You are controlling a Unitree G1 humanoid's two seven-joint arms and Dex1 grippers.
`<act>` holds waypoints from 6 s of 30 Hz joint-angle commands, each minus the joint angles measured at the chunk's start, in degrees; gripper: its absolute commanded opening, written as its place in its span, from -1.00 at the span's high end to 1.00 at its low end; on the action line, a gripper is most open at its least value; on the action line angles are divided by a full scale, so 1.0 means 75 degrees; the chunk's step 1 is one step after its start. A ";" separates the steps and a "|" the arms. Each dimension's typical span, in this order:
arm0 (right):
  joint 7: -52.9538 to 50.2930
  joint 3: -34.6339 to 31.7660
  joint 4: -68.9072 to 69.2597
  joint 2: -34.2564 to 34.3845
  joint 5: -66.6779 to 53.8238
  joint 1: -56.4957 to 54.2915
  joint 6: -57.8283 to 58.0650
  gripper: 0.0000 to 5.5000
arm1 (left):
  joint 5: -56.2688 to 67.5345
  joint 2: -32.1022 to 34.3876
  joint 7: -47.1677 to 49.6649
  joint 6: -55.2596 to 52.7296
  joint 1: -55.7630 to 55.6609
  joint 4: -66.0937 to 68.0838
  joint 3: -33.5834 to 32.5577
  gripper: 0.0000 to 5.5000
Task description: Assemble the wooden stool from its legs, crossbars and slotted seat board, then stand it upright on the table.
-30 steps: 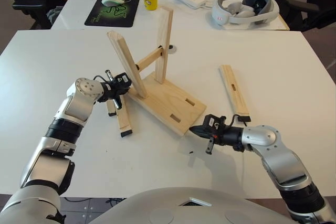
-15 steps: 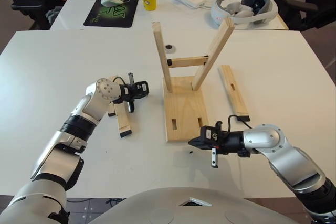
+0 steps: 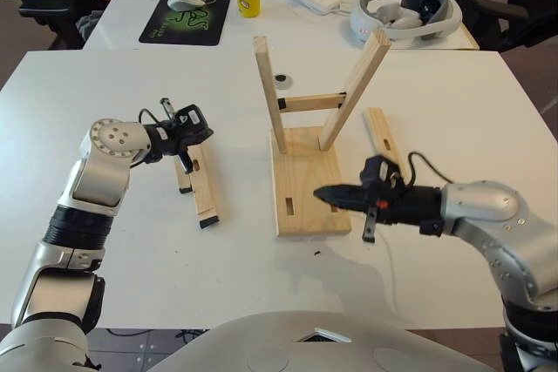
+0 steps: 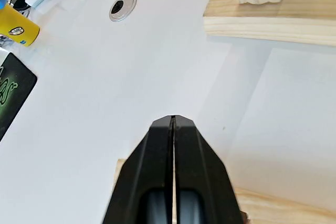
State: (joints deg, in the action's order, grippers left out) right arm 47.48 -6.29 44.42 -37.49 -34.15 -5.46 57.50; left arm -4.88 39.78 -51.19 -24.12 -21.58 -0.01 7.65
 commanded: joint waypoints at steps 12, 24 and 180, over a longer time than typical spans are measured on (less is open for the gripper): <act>-0.3062 0.0147 -0.5050 0.0357 0.3690 0.0164 -0.3495 1.00 | -0.1217 0.0420 0.1624 0.0627 0.0402 0.1659 0.0048 0.99; -0.3165 0.0439 -0.6262 0.0434 0.4362 -0.0276 -0.4275 1.00 | -0.0935 -0.0306 0.1531 0.0604 -0.0026 0.1775 0.0298 0.99; -0.7373 -0.1092 -0.2209 0.4303 -0.6448 -0.3958 -0.2090 -0.07 | 0.2671 -0.2611 0.2589 0.2537 -0.2363 -0.1536 -0.0716 0.51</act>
State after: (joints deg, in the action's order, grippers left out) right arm -6.71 -16.72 28.96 -4.93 -81.95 -34.33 41.86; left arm 15.58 20.80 -30.30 -5.28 -38.15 -11.65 0.27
